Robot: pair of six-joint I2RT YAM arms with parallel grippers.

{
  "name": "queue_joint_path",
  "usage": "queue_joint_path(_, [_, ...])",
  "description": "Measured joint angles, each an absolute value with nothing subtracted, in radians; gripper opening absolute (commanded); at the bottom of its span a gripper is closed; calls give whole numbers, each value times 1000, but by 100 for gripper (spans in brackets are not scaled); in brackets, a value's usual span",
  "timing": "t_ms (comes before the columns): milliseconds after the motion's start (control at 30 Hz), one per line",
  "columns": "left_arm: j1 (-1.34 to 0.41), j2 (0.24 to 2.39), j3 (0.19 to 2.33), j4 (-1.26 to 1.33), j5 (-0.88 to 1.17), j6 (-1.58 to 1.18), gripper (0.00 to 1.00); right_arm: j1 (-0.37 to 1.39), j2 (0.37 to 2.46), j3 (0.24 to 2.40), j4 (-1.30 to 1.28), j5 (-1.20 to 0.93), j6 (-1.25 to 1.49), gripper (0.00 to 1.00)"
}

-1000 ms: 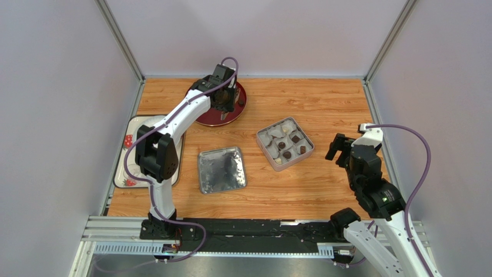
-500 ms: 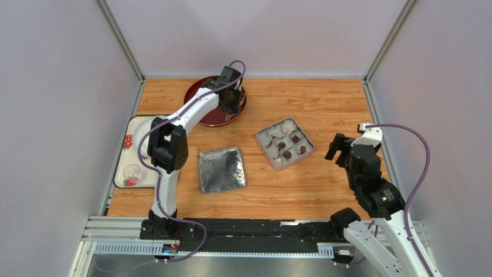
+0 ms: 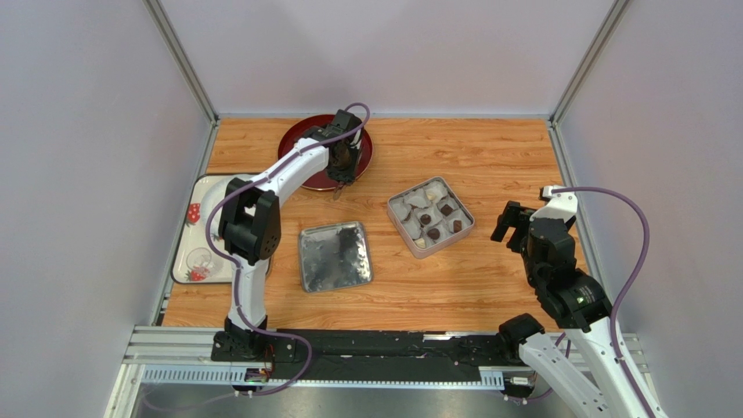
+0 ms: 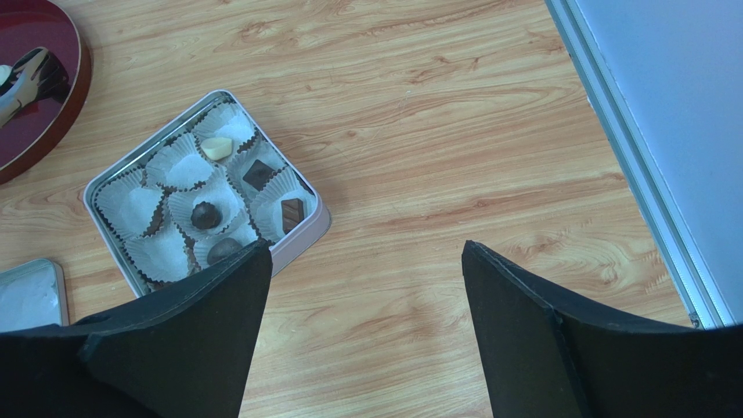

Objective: Pack the chocolate

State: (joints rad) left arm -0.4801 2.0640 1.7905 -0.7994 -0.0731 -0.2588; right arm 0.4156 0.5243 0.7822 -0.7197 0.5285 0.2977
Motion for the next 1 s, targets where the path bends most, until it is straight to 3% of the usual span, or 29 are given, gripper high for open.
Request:
queue_joint_path(567, [-480, 1901, 1776, -812, -121, -260, 41, 416, 524, 782, -720, 522, 298, 84])
queue_joint_path(1000, [-465, 1917, 1782, -812, -138, -259, 44, 416, 524, 782, -720, 521, 298, 84])
